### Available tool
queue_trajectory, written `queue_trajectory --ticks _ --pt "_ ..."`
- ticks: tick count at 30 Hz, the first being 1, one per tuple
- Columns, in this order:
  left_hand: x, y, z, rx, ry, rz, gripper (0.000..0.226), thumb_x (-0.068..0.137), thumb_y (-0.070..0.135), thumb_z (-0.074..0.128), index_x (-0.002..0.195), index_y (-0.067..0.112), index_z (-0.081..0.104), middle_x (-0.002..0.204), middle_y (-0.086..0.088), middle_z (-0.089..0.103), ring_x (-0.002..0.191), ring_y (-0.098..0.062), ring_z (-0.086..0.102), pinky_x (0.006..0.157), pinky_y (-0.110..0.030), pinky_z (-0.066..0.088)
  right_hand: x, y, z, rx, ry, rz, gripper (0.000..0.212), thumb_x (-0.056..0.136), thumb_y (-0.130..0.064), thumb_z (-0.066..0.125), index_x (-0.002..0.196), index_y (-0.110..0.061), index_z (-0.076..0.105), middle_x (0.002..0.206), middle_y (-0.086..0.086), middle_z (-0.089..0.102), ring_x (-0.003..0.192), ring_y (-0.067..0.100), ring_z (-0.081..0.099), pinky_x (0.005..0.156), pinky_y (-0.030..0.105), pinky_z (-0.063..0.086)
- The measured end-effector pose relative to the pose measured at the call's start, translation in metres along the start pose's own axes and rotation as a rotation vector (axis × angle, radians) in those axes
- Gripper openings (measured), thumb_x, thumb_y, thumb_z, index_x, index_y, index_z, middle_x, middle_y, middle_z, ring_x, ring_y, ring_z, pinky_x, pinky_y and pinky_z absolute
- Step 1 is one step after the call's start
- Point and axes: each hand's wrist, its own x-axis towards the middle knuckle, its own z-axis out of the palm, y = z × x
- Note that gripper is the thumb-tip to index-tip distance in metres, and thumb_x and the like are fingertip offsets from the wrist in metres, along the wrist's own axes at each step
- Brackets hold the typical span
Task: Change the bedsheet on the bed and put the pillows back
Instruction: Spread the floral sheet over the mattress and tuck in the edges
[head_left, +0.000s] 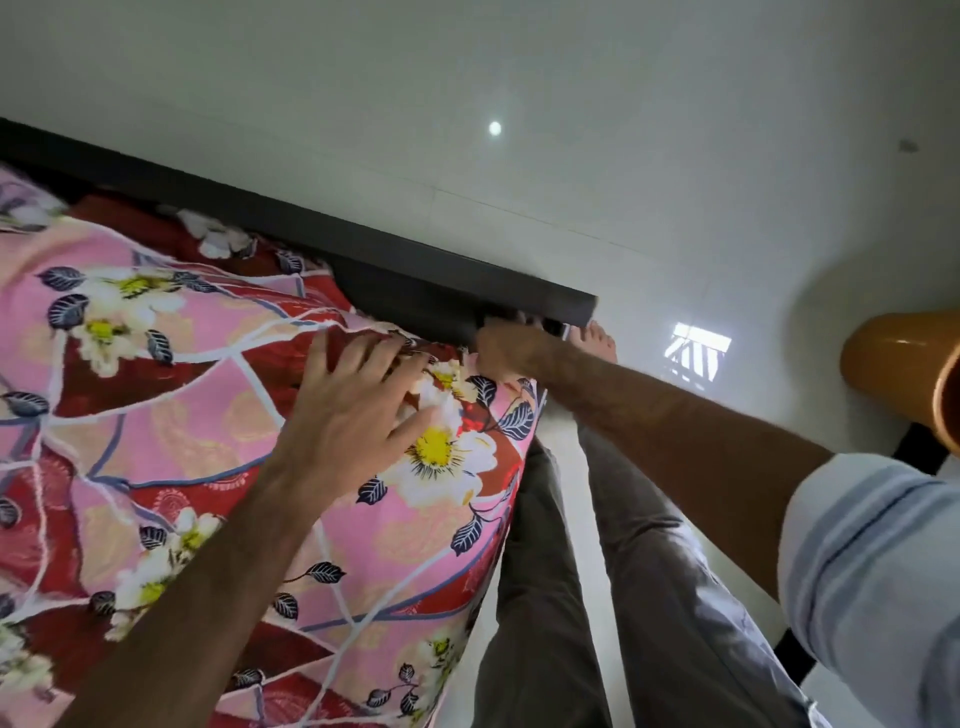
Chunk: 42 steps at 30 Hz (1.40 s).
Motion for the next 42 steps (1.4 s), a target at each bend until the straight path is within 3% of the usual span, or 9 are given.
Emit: queue_trajectory --ticks 3,6,13,21,23,28,33,38,42 --pt "-0.013 -0.014 0.022 -0.06 -0.041 -0.023 0.075 0.096 0.076 0.019 0.156 0.033 0.034 0.157 -0.001 0.042 0.149 -0.026 0.032 0.122 -0.063 0.011 0.064 -0.004 0.02 -0.203 0.11 -0.156 0.024 0.102 -0.009 0.045 0.111 0.007 0.061 0.124 0.016 0.066 0.097 0.028 0.064 0.072 0.028 0.045" --pt "0.005 -0.008 0.032 -0.066 -0.046 -0.043 0.079 0.091 0.083 0.021 0.149 0.034 0.043 0.153 -0.002 0.047 0.146 -0.029 0.036 0.12 -0.067 0.01 0.081 -0.015 0.027 -0.286 0.208 -0.218 0.037 0.098 -0.002 0.046 0.135 0.004 0.046 0.126 0.02 0.064 0.109 0.035 0.065 0.076 0.036 0.049" --pt "0.006 -0.013 0.029 -0.128 0.103 0.013 0.064 0.099 0.066 0.031 0.144 0.024 0.05 0.149 -0.001 0.052 0.14 -0.023 0.044 0.121 -0.058 0.02 0.078 -0.021 0.022 -0.385 0.258 -0.393 0.036 0.095 -0.023 0.04 0.126 -0.011 0.055 0.124 0.014 0.06 0.113 0.036 0.06 0.093 0.045 0.051" --pt "-0.036 -0.092 0.049 -0.478 0.408 -0.988 0.069 0.101 0.055 0.039 0.161 0.027 0.017 0.171 -0.003 0.004 0.157 -0.035 -0.003 0.115 -0.076 0.005 0.063 -0.098 0.041 -0.206 0.201 -1.023 0.056 0.106 -0.043 0.039 0.157 -0.023 0.027 0.162 0.0 0.027 0.148 0.013 0.026 0.122 0.039 0.025" --pt "-0.038 -0.102 0.066 -0.537 0.402 -1.048 0.077 0.101 0.066 0.028 0.163 0.028 0.005 0.172 -0.004 -0.003 0.156 -0.038 -0.007 0.114 -0.079 0.008 0.068 -0.112 0.054 -0.229 0.24 -1.006 0.057 0.106 -0.045 0.037 0.158 -0.031 0.021 0.166 -0.008 0.016 0.151 0.006 0.017 0.124 0.034 0.017" --pt "-0.032 -0.103 0.077 -0.489 0.403 -1.068 0.081 0.1 0.072 0.021 0.163 0.028 -0.002 0.171 -0.008 -0.009 0.155 -0.043 -0.005 0.112 -0.08 0.008 0.1 -0.138 0.046 0.018 0.147 -0.531 0.068 0.09 -0.083 0.026 0.135 -0.04 0.054 0.129 -0.006 0.064 0.116 0.013 0.064 0.104 0.043 0.05" --pt "-0.033 -0.109 0.082 -0.482 0.44 -1.085 0.077 0.1 0.071 0.02 0.164 0.031 0.008 0.172 -0.006 0.002 0.157 -0.038 0.0 0.112 -0.078 0.013 0.158 -0.184 0.017 -0.421 0.209 -0.586 0.054 0.086 -0.049 0.034 0.125 -0.019 0.055 0.123 0.005 0.06 0.113 0.023 0.06 0.099 0.048 0.051" --pt "-0.009 -0.148 0.066 -0.568 0.532 -1.244 0.072 0.099 0.062 0.034 0.161 0.027 0.023 0.171 -0.007 0.009 0.157 -0.036 0.004 0.112 -0.079 0.011 0.136 -0.292 -0.006 -0.293 0.198 -0.928 0.053 0.093 -0.006 0.052 0.144 -0.012 0.042 0.136 0.001 0.05 0.125 0.01 0.046 0.11 0.023 0.034" --pt "0.011 -0.165 0.05 -0.578 0.433 -1.365 0.071 0.098 0.058 0.039 0.161 0.032 0.022 0.172 -0.007 0.003 0.157 -0.037 -0.001 0.112 -0.079 0.01 0.169 -0.35 -0.021 -0.418 -0.132 -0.938 0.046 0.091 -0.007 0.056 0.136 -0.016 0.052 0.132 0.001 0.061 0.118 0.009 0.056 0.1 0.023 0.042"
